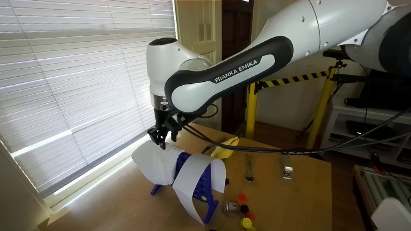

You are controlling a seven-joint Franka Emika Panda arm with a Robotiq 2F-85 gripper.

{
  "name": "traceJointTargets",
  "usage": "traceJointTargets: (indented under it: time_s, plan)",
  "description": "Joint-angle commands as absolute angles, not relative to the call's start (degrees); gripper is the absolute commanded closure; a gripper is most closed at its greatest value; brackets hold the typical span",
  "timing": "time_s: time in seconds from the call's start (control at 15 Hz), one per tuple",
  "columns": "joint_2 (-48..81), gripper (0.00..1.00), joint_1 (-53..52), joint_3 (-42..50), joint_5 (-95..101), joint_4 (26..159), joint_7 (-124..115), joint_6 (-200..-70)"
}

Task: Remove the white towel from the top of the blue gameboard.

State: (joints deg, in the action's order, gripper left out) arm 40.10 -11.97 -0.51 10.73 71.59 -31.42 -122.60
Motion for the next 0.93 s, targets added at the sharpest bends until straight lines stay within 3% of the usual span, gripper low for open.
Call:
traceJointTargets:
  time_s: [0.0, 0.2, 0.87]
  plan:
    - [43.0, 0.76, -12.8, 0.7, 9.0, 66.8, -29.8, -119.8]
    - [43.4, 0.98, -12.7, 0.7, 8.8, 65.6, -29.7, -118.8]
    - [38.4, 0.99, -14.3, 0.7, 9.0, 68.1, -31.5, -117.9]
